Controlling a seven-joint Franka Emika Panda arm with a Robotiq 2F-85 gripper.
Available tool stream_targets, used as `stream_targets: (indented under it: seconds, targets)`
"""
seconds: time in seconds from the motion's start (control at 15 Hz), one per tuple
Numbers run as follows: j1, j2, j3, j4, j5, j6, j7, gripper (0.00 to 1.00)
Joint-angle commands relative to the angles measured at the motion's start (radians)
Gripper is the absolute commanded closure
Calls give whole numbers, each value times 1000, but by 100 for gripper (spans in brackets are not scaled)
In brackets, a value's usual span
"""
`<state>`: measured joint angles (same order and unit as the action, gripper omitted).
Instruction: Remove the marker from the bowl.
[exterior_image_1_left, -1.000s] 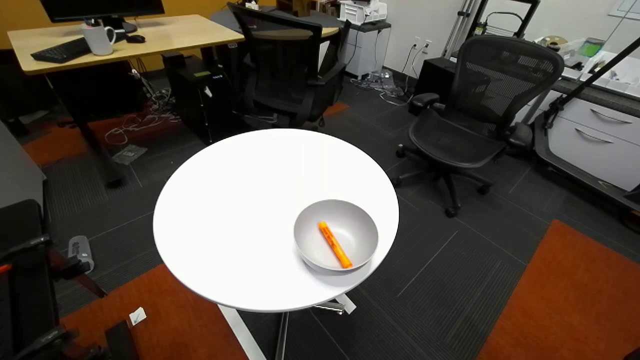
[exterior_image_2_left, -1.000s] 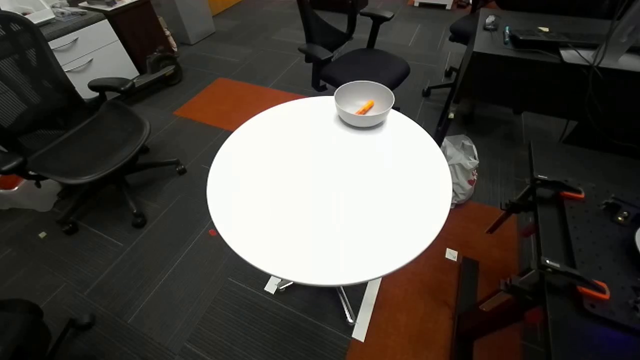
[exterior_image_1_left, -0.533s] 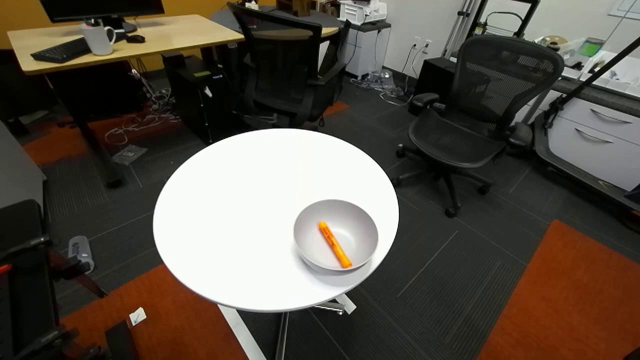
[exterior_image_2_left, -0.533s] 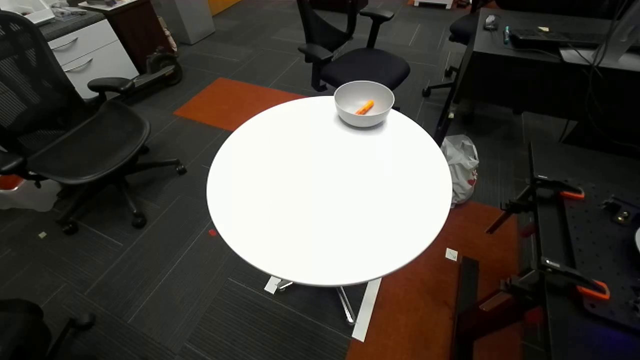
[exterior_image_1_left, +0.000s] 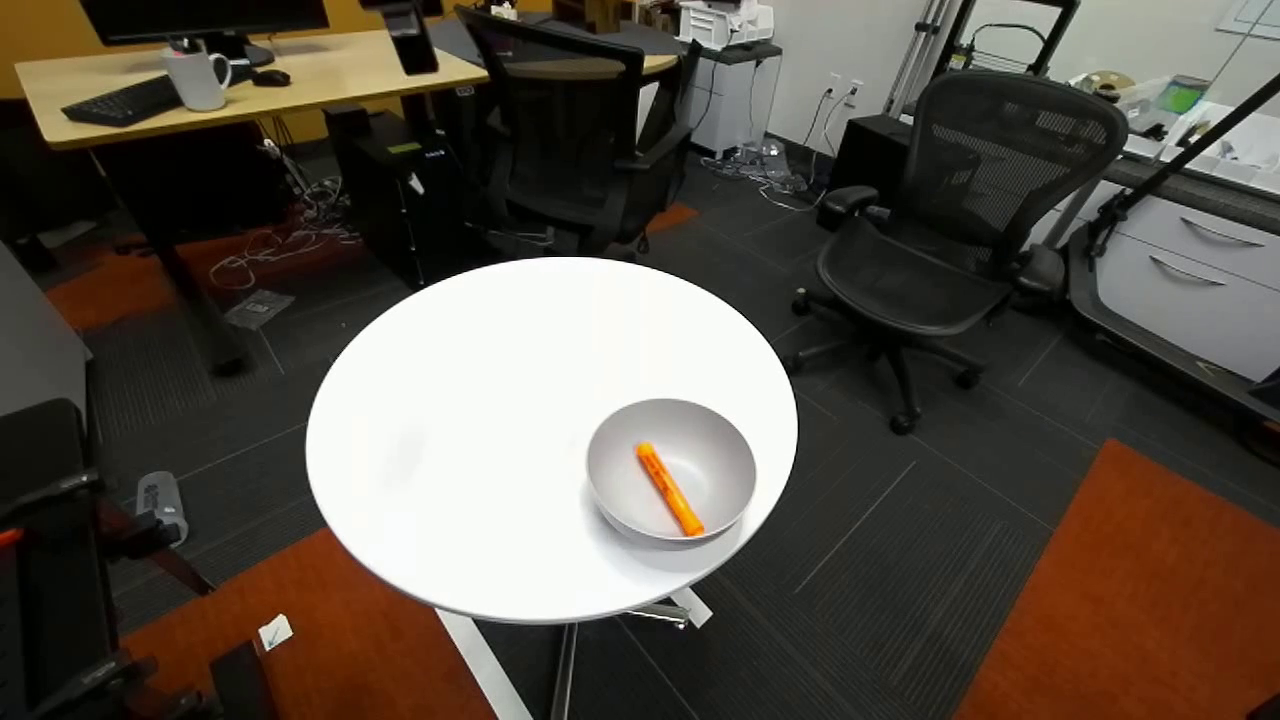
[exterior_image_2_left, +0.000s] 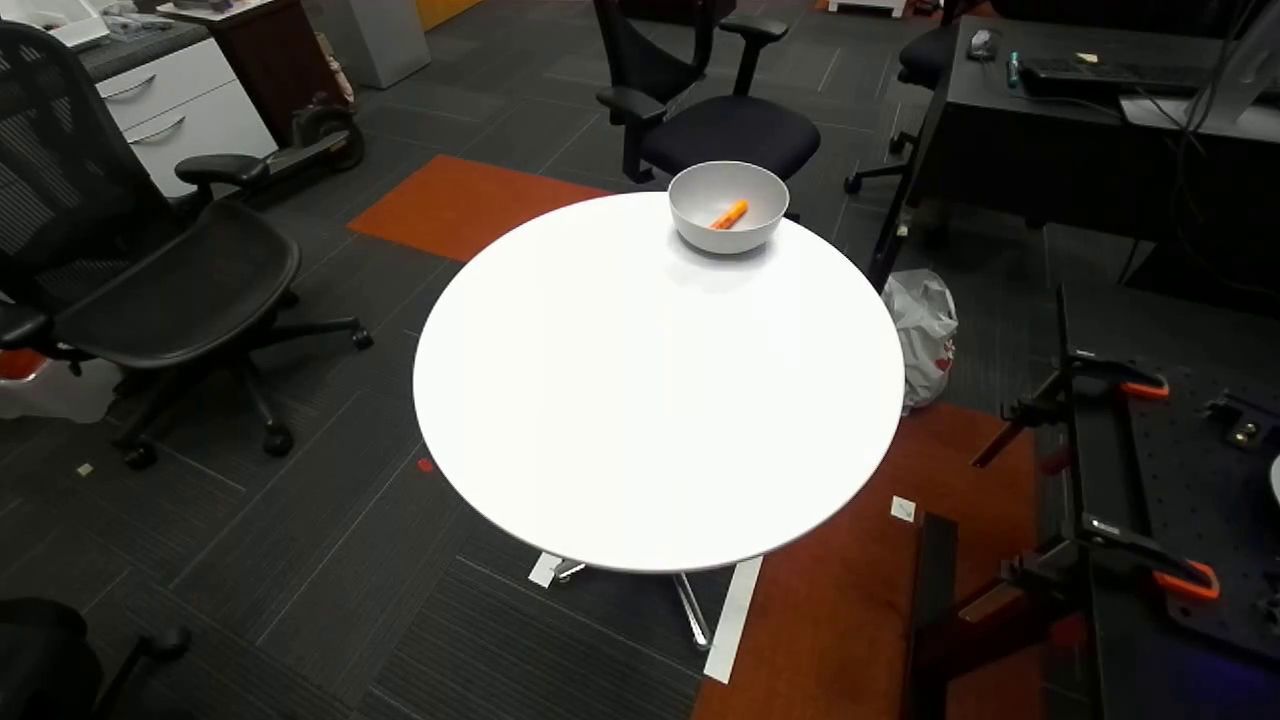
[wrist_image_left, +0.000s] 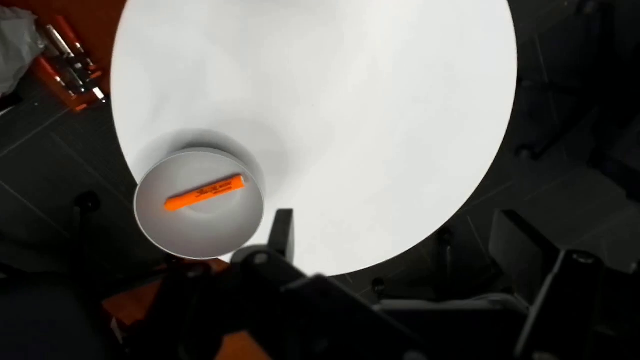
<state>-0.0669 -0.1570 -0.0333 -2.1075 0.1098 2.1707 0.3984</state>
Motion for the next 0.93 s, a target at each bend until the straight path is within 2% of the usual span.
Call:
stream_targets:
  seconds: [0.0, 0.47, 0.87]
  targets:
    - [-25, 105, -24, 45, 60, 105, 100, 0]
    - [-47, 263, -94, 40, -35, 332, 426, 0]
    - [-21, 380, -188, 79, -236, 322, 808, 0]
